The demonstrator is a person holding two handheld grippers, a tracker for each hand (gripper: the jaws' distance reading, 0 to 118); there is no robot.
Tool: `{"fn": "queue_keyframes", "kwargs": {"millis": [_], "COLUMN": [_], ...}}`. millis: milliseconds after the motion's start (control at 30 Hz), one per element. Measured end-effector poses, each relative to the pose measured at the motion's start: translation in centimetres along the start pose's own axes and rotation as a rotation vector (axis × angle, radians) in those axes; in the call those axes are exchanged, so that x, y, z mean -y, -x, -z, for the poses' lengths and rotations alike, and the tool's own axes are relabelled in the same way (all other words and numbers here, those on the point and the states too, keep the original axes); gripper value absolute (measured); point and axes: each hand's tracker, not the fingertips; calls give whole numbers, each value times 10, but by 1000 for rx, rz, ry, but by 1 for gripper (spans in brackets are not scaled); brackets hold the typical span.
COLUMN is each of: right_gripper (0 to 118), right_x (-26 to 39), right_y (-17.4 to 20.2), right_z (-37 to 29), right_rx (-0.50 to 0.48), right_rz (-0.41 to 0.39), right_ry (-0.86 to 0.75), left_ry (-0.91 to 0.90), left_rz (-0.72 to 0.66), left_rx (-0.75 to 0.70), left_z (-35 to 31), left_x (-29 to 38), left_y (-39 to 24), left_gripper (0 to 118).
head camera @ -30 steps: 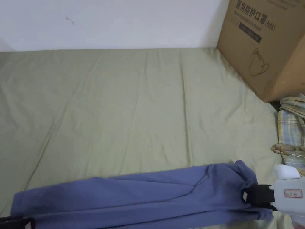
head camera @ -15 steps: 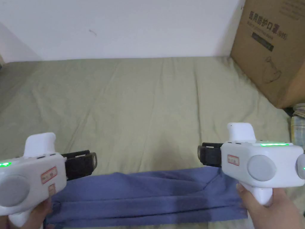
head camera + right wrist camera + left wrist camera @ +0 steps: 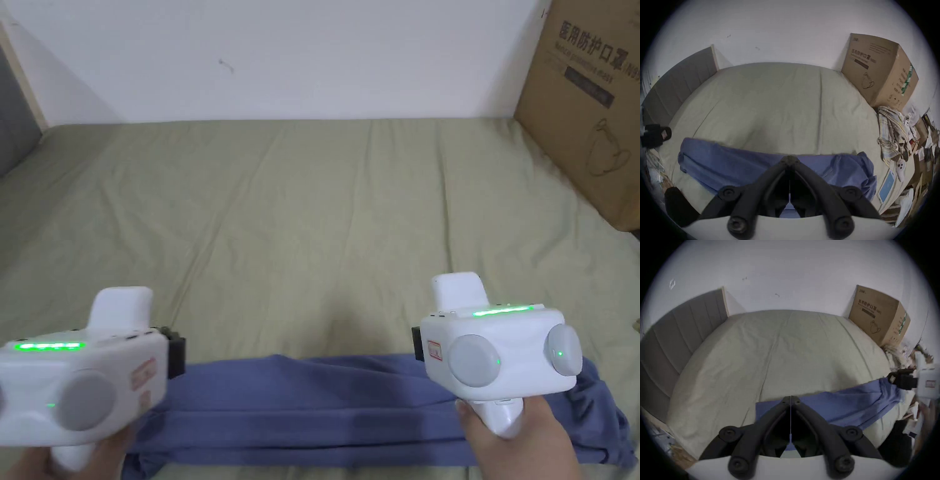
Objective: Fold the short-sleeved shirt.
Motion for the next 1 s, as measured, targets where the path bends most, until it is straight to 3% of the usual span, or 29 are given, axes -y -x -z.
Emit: {"fn": "queue_keyframes", "kwargs": {"millis": [167,233,267,300,333,367,400,500,667,733,767,800,833,900,967,1000], "right_gripper": [1,1,1,1,1,1,1,1,1,1,1,1,1,1,1,1], "right_x": [2,0,1,2,2,3,3,3,6,8,9,9,8,9,8,8], "right_y": [4,5,7,8,9,11,12,9,-5,-9,-11,-12,-13,-16,-16,-17], "right_z": [10,15,18,20,21,22,23,25,33,33,33,34,35,35,36,36], "right_rx": [9,-9,-17,-23,-27,-36,-38,-22,-15,-12,-16,-19,-24,-34,-43,-46], "right_rz": [-31,-22,-18,-20,-27,-57,-73,-86,-54,-52,-47,-40,-31,-21,-16,-16], "right_ry": [10,36,49,54,59,56,50,54,88,97,102,106,112,120,123,123], "left_ry": [202,202,174,178,186,195,203,220,228,229,202,160,160,262,157,157], "left_rz": [-392,-524,-554,-595,-644,-662,-646,-648,-740,-755,-762,-770,-786,-711,-698,-651], "left_rx": [506,625,689,720,714,703,695,705,981,1008,1033,1034,958,666,735,693], "left_z": [35,48,54,60,67,74,80,106,146,153,156,157,160,163,146,138], "left_x": [18,38,48,55,62,67,71,72,81,84,87,88,89,94,83,76], "left_y": [119,143,152,157,161,163,162,163,143,133,131,130,131,123,121,119], "left_gripper": [0,2,13,35,69,111,118,118,118,114,87,44,9,8,8,8]}}
